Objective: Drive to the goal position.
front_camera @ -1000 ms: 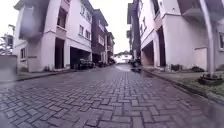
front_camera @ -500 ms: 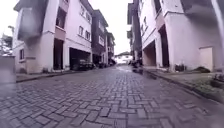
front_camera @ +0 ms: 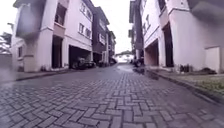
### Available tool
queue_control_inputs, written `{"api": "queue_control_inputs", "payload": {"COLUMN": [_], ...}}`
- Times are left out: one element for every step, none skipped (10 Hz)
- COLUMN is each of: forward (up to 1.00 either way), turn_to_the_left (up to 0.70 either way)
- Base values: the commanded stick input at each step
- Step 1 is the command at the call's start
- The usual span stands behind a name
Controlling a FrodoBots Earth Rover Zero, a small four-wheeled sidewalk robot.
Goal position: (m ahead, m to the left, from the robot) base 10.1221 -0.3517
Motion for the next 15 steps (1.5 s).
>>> {"api": "queue_control_inputs", "payload": {"forward": [0.7,0.7,0.7,0.7,0.7,0.7,0.7,0.7,0.7,0.7,0.7,0.7,0.7,0.7,0.7], "turn_to_the_left": [0.0,0.0,0.0,0.0,0.0,0.0,0.0,0.0,0.0,0.0,0.0,0.0,0.0,0.0,0.0]}}
